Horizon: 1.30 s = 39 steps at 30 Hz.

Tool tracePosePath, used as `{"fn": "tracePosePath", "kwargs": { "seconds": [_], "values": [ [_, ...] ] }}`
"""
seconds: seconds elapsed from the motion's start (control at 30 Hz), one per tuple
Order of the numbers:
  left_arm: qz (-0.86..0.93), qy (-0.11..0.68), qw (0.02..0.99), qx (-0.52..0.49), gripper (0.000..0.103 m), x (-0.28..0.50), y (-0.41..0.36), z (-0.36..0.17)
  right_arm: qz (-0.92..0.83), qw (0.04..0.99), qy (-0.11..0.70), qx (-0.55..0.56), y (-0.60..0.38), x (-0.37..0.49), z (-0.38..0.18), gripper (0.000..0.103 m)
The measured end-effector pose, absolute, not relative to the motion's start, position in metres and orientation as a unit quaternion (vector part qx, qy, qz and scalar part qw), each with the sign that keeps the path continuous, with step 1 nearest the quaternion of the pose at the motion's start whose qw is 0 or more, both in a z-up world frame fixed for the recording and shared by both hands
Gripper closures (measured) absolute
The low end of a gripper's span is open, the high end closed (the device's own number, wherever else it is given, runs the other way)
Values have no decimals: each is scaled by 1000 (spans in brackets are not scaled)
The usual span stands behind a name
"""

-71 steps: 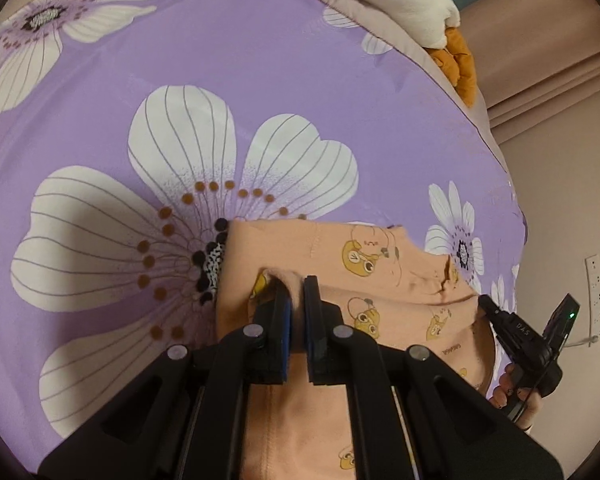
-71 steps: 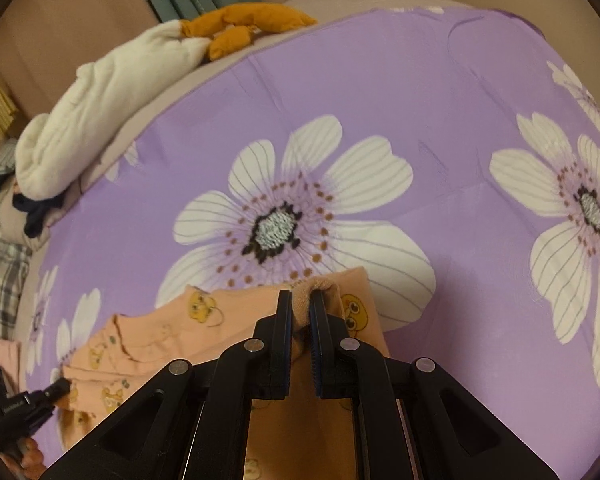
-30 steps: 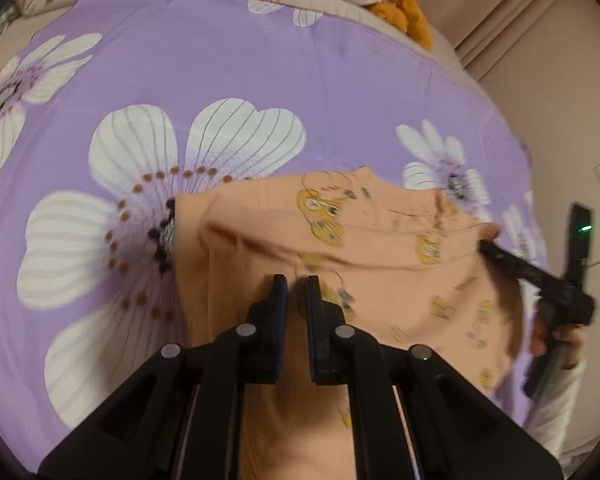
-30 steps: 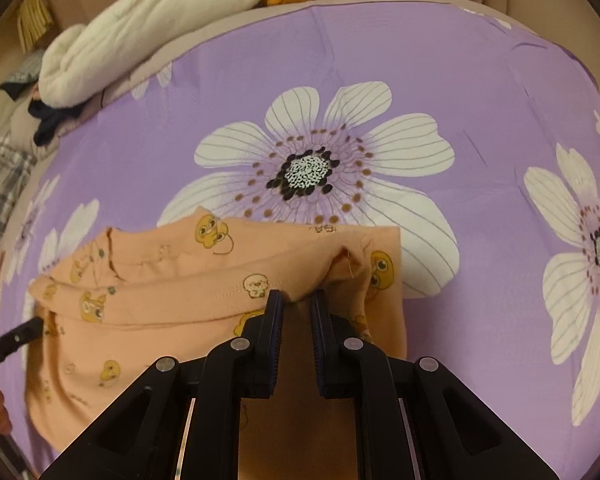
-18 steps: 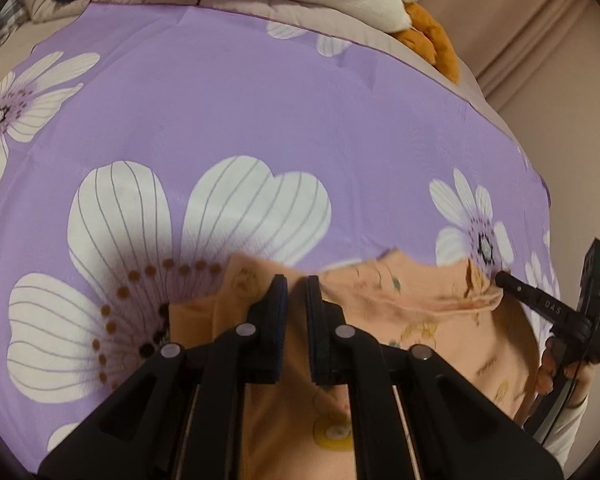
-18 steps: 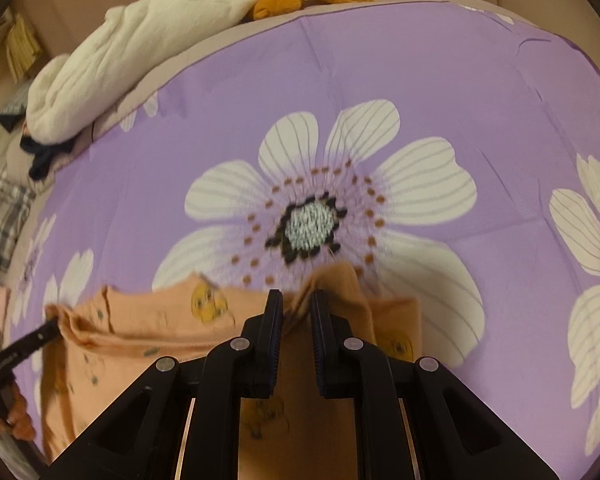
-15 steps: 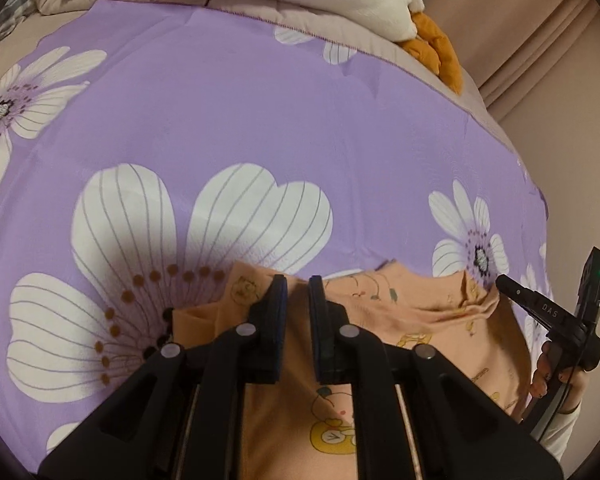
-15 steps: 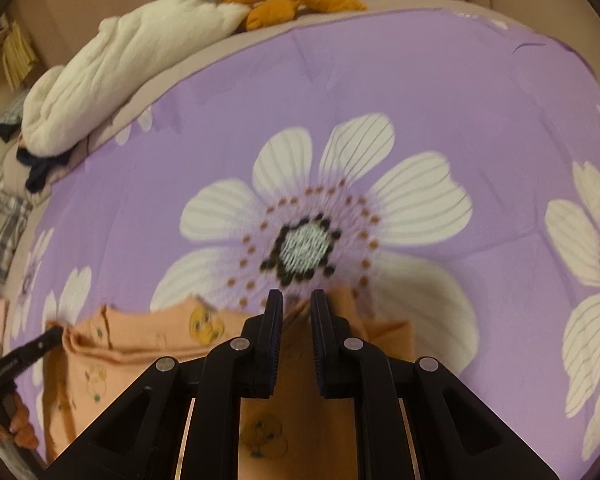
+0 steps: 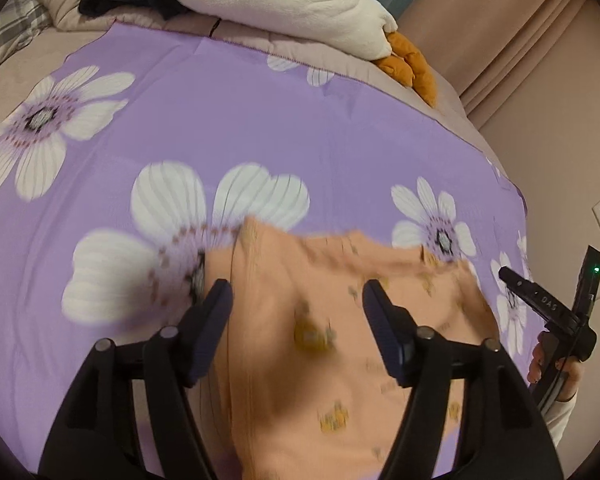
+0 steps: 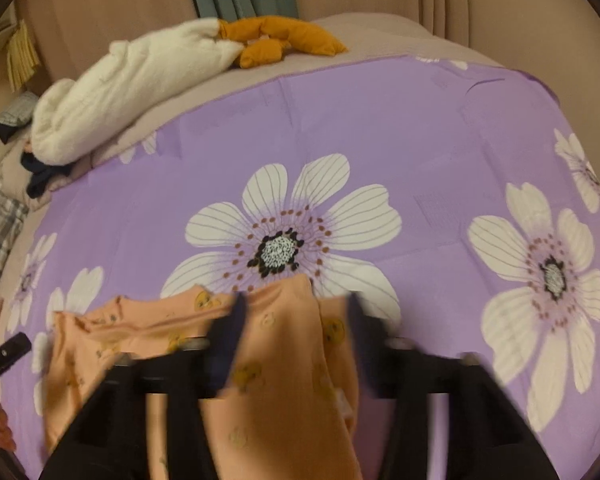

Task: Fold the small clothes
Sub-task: 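Regrasp the folded onesie edges with both grippers and lift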

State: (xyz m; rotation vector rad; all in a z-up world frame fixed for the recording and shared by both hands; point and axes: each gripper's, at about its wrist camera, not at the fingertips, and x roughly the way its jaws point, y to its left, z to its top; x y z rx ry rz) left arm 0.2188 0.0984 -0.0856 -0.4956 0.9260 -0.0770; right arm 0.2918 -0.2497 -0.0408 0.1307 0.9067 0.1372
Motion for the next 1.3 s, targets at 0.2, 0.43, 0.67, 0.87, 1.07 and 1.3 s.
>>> {"fn": "tracePosePath", "kwargs": {
  "seconds": [0.2,0.43,0.67,0.87,1.07,1.3],
  "values": [
    [-40,469,843,-262,34,170,94,-105,68,877,462,110,-275,244,-57,42],
    [-55,493,819,-289,36,134,83,-132,48,852,495,164,-303,188,-90,42],
    [-69,485,815,-310,57,130,73,-148,71,840,490,221,-301,164,-107,42],
    [-81,495,803,-321,95,140,67,-156,98,840,469,255,-290,187,-114,62],
    [-71,482,829,-275,97,127,61,-131,97,861,449,218,-281,183,-99,97],
    [-101,477,838,-246,97,102,53,-101,116,880,412,206,-289,152,-58,97]
  ]
}}
